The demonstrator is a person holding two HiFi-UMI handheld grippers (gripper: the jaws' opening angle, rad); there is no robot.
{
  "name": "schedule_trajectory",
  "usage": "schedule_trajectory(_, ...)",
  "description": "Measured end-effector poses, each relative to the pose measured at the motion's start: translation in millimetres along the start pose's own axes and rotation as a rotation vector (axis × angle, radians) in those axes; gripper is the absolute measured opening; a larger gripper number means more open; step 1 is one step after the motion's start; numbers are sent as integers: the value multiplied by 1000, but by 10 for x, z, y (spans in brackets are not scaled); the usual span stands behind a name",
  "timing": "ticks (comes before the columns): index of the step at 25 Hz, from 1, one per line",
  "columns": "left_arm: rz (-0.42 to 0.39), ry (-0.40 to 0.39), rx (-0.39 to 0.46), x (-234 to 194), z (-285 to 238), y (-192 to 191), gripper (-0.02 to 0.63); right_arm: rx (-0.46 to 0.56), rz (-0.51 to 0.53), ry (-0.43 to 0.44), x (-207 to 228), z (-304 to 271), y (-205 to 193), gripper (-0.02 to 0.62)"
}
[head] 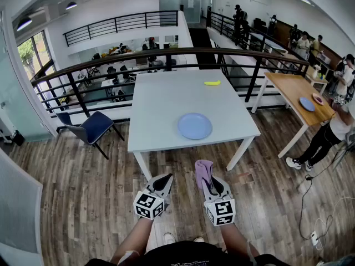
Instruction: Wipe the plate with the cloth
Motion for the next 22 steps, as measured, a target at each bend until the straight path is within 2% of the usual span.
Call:
schedule_trajectory(6, 31, 4, 2, -44, 39, -41, 2, -16, 20, 9, -55, -51, 7, 104)
schedule_trajectory(15, 35, -3, 1, -185, 162, -95, 2, -14, 20, 11, -225, -142, 1, 104)
schedule_trajectory(22, 33, -22, 1, -307, 251, -100, 2, 4, -37, 15, -361, -212, 36, 104)
Point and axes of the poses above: the fingertips, and each gripper's own axes: z backward along the fingers, x to its right, y out of its top, the point moved 9 cm from there along z, backward along the fingers, and after that the axes turned 15 degrees about y, right-handed, at the moved point
